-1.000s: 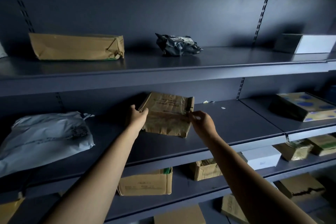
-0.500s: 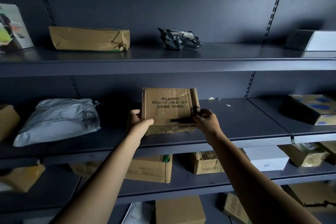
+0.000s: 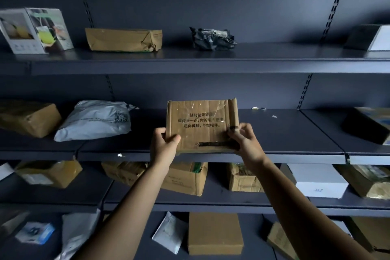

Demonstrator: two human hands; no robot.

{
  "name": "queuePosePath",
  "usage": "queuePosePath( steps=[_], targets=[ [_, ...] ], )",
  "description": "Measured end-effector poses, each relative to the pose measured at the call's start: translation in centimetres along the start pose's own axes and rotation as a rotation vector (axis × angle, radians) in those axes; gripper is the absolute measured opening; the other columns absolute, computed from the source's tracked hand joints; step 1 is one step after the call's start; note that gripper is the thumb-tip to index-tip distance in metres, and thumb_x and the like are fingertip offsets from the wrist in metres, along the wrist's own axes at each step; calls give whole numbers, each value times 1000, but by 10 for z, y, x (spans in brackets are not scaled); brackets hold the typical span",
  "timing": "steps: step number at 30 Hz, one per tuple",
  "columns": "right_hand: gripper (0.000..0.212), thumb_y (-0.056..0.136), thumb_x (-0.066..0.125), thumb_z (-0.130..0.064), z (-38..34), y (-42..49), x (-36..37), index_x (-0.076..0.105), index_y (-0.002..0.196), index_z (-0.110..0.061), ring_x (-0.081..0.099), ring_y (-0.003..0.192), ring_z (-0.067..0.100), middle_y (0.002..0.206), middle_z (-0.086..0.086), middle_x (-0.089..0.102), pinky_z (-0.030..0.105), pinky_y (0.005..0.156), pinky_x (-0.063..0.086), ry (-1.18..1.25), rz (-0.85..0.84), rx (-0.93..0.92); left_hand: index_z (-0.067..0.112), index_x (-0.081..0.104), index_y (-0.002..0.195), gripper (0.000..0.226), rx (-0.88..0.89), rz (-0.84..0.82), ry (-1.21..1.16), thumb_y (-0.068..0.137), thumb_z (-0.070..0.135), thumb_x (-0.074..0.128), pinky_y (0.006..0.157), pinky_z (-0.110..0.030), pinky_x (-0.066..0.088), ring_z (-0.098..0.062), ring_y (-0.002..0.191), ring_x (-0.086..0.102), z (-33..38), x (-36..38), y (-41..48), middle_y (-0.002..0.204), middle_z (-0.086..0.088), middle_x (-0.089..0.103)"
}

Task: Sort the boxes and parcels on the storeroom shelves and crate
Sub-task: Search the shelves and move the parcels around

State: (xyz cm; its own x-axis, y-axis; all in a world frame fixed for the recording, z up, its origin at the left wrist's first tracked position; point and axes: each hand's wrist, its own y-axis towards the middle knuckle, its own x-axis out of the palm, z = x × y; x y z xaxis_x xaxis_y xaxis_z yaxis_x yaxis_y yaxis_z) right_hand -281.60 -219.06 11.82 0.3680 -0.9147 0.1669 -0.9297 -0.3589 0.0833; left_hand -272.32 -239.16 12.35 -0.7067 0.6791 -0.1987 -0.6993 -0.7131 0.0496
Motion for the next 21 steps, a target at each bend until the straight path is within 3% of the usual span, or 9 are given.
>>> queuePosePath(
  steps=[2,5,6,9,12,14,16,18,21],
  targets=[
    [17,98,54,-24,-4,-6,0,43,110,-18,62,100,21,109,6,64,34,71,56,8,-25,-2,22,47,109,23,-18,-7,-20,91,16,61,79,-35,52,-20,96,57,3,-6,3,111,-2,58],
    [50,89,53,-51,-6,-11,1,51,128,-21,58,117,18,123,1,64,45,90,51,-37,-6,29,20,48,111,21,-21,-22,-64,94,12,56,71,-30,52,-15,88,56,8,-17,11,109,-2,57],
    [52,89,52,-55,-7,-11,2,55,128,-21,57,120,16,125,0,64,45,91,49,-34,-4,33,19,48,112,21,-32,-29,-83,94,10,55,67,-27,51,-13,85,56,8,-21,15,109,-2,57],
    [33,96,53,-43,-9,-13,7,57,122,-22,57,118,22,121,2,64,41,86,46,-89,30,30,16,50,119,25,-93,-65,-132,95,10,56,65,-27,50,-16,91,57,5,-27,25,116,-6,58],
    [43,92,59,-46,-9,-12,11,42,127,-27,61,112,28,124,7,59,44,84,53,-41,-38,48,16,47,128,34,-108,-128,-92,96,12,56,67,-30,53,-22,100,59,4,-23,24,126,-10,55],
    [65,82,69,-49,-11,-11,13,34,134,-30,63,112,32,127,12,58,53,87,55,65,-65,58,22,41,137,43,-37,-184,6,97,15,55,84,-37,54,-26,113,55,6,-16,21,137,-9,48],
    [78,74,75,-48,-15,-10,15,35,138,-28,66,108,31,124,13,61,49,84,57,112,-61,20,30,37,142,49,62,-230,166,97,24,55,100,-41,43,-31,131,41,13,-7,16,149,-7,32],
    [73,75,77,-41,-17,-10,19,45,136,-18,68,104,29,122,14,64,40,78,57,89,-46,-49,30,43,141,48,187,-236,321,95,34,57,108,-44,31,-32,141,24,23,1,8,155,-6,17],
    [63,75,77,-31,-20,-11,29,52,129,-11,69,100,24,120,14,65,33,77,58,38,15,-135,19,48,140,49,311,-291,294,95,36,57,106,-33,32,-26,136,35,40,13,-7,149,-8,33]
  ],
)
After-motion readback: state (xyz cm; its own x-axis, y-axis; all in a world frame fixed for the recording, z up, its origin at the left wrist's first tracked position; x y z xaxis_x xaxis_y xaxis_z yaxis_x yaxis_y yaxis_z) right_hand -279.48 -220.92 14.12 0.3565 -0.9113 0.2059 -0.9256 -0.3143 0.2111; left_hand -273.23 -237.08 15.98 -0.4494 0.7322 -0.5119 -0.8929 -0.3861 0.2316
